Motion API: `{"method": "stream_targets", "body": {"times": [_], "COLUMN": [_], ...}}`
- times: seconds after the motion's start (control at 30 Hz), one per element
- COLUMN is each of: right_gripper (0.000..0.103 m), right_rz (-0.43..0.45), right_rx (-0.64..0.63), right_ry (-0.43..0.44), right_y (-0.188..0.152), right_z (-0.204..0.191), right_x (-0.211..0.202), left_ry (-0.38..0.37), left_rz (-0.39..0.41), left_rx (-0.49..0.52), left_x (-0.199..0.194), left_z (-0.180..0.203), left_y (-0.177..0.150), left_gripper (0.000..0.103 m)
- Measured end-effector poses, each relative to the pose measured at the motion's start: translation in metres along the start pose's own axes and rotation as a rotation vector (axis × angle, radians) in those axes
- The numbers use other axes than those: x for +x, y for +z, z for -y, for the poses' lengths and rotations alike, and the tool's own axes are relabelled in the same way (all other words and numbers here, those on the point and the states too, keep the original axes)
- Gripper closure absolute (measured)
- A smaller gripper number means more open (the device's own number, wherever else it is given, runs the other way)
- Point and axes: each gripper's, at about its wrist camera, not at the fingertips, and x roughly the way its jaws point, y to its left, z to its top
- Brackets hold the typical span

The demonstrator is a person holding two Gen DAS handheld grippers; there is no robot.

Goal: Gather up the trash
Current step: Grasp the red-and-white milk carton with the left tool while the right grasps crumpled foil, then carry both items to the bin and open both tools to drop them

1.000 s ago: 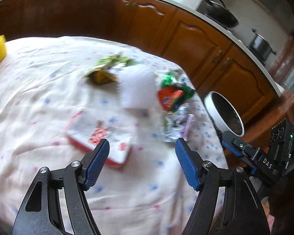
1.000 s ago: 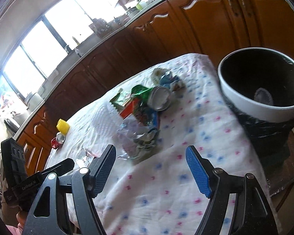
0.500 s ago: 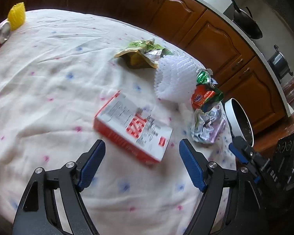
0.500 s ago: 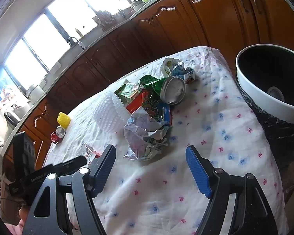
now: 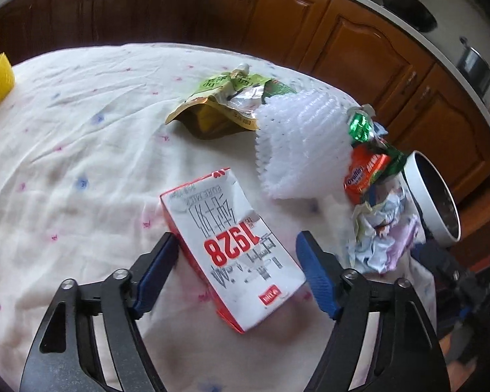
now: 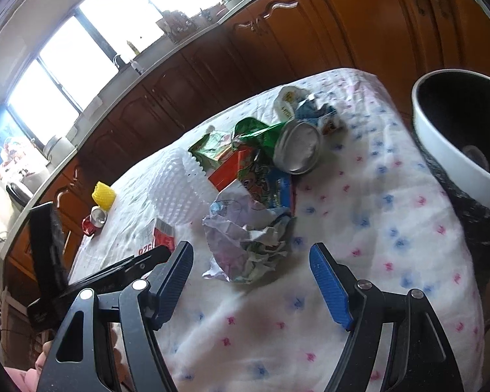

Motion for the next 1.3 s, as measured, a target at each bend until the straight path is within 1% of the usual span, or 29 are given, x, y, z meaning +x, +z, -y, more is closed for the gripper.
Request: {"method": "stream_targets", "body": {"times": [0.07,0.1,0.13,0.17,0.23,0.3,0.43,0.5,0.67,1.03,1.3], "right_gripper": [0.031,0.041,0.050,0.066,0.072,0.084,0.085,0.089,0.090,0.090,0.090], "right_rz": [-0.013,-0.020,-0.027,-0.038,-0.026,-0.012,0.019,0.031,0.073,0.185,0.237], "right_rx": [-0.014,-0.023,-0.030,-0.035,-0.036,-0.047,-0.043,-0.032,0.007,0.077,0.103], "right_ry": [-0.003,-0.009,-0.016,-0.023,-0.021,-0.024,-0.028,-0.032,-0.056,-0.118,-0.157], "right_y": [0.000,0.000,0.000,-0.001,-0.002,-0.002,-0.002,-0.002,-0.003,0.007,0.015], "right_z": [-0.003,-0.005,-0.006,-0.006,-0.006,-0.007,-0.001,0.004,0.024,0.068,0.090], "right_x": [0.008,0.012,0.015,0.018,0.015,0.009,-0.011,-0.019,-0.045,-0.099,-0.123], "left_ry": [-0.014,-0.023,-0.031,-0.036,-0.053,-0.063,-0.100,-0.126,-0.186,-0.256,-0.296], "left_rz": [0.006,0.007,0.008,0.006,0.004,0.004,0.032,0.047,0.063,0.042,0.023], "left_rx": [0.020,0.032,0.042,0.052,0.063,0.070,0.089,0.106,0.156,0.251,0.297], "left_x": [-0.004,-0.007,-0.010,-0.013,-0.017,-0.021,-0.037,-0.047,-0.060,-0.050,-0.038], "left_z": [0.001,0.001,0.002,0.003,0.005,0.007,0.015,0.024,0.052,0.107,0.141], "left_y": [-0.002,-0.004,-0.004,-0.006,-0.010,-0.012,-0.015,-0.015,-0.016,-0.010,-0.005], "left_gripper": [0.044,0.049,0.052,0.052,0.053,0.054,0.056,0.056,0.056,0.056,0.056]}}
